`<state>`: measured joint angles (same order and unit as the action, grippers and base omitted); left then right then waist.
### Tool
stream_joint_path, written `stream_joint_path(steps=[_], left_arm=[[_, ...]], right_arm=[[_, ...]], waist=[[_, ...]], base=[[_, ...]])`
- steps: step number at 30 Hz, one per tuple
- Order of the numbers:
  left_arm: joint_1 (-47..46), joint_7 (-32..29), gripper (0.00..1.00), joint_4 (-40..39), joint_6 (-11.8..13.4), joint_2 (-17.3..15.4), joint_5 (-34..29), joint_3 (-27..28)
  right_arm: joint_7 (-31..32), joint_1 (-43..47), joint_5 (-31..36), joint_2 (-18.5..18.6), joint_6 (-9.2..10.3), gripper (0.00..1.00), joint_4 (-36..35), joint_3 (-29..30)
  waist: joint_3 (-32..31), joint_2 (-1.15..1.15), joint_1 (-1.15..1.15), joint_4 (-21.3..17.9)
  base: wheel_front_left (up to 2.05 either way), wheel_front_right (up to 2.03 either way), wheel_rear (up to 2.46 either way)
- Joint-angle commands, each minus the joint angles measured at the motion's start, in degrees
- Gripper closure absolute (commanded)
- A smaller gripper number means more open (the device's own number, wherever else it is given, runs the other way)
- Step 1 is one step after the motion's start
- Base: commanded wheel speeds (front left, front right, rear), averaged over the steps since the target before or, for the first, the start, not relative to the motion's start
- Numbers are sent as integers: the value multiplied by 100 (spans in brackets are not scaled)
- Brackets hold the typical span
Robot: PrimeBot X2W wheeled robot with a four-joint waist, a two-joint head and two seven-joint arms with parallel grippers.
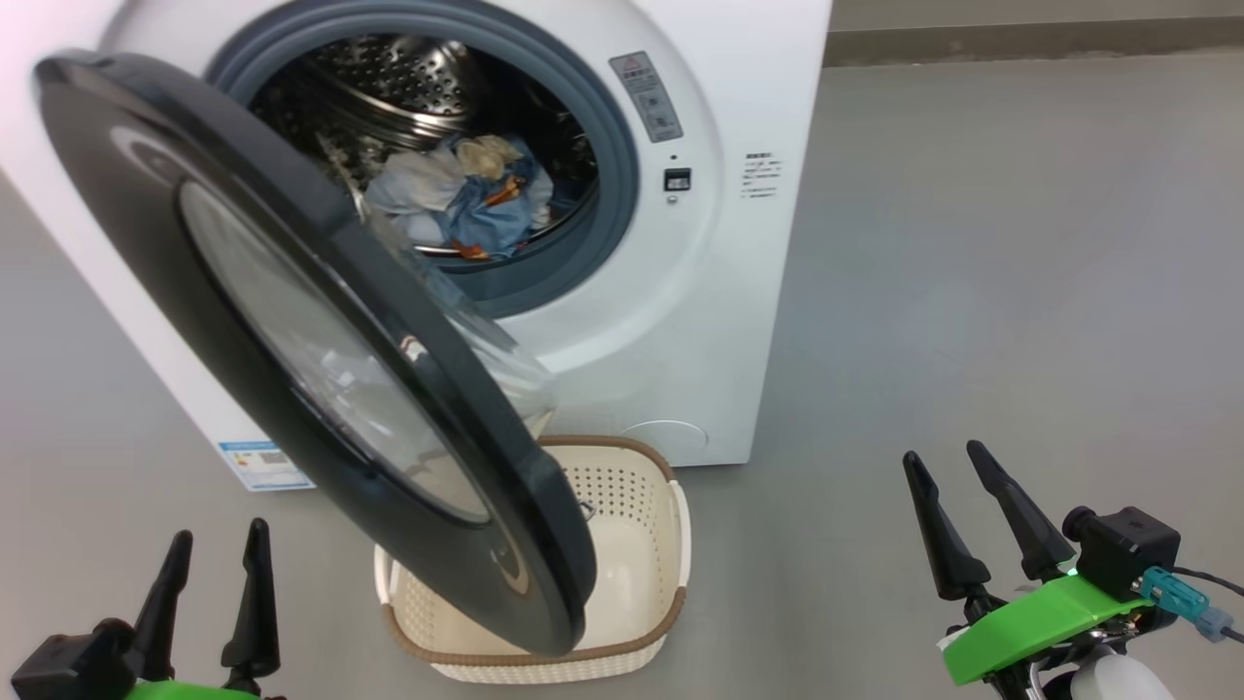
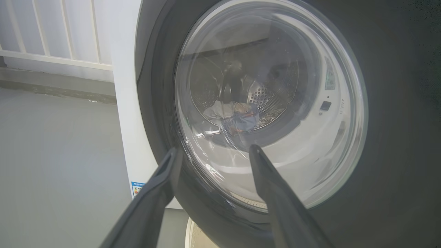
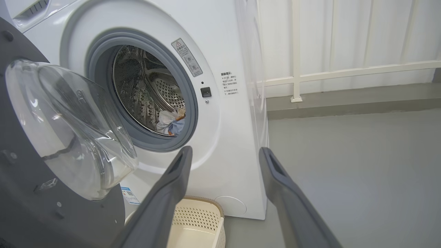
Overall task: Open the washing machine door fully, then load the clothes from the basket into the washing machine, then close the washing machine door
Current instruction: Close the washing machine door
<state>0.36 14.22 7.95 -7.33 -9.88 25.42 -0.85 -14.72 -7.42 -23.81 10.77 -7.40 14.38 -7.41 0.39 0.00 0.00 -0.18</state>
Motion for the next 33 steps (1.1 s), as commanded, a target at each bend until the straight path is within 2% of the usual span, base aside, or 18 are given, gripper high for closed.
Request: stream_joint_path(steps=[1,2,3,17,27,33], left_arm=[[-130,77,0,-159,-15,-88,-41,187],[-135,77,0,-155,-15,-91,-41,177],[-142,77,0,-152,-15,-91,-40,174],[-186,78,0,-81,-15,-85,6,-148],[-253,78,0,48,-15,-85,98,-410],[-281,78,0,74,-15,-92,112,-442]], right_arm=[[-28,-208,-10,38,-9,56,-171,-149],[-28,-235,-20,41,-9,73,-192,-158],[-28,-262,-31,45,-9,100,-209,-174],[-28,-831,-473,-13,-9,100,-824,-699],[-28,-692,-393,-173,-9,100,-2191,-914],[-28,-680,-429,-13,-9,100,-2704,-1590]], waist=[[3,0,0,72],[-1,0,0,114],[-4,0,0,160],[-77,0,0,1100],[-170,0,0,1647],[-182,0,0,1755]], base=[[0,0,0],[0,0,0],[0,0,0],[0,0,0],[0,0,0],[0,0,0]])
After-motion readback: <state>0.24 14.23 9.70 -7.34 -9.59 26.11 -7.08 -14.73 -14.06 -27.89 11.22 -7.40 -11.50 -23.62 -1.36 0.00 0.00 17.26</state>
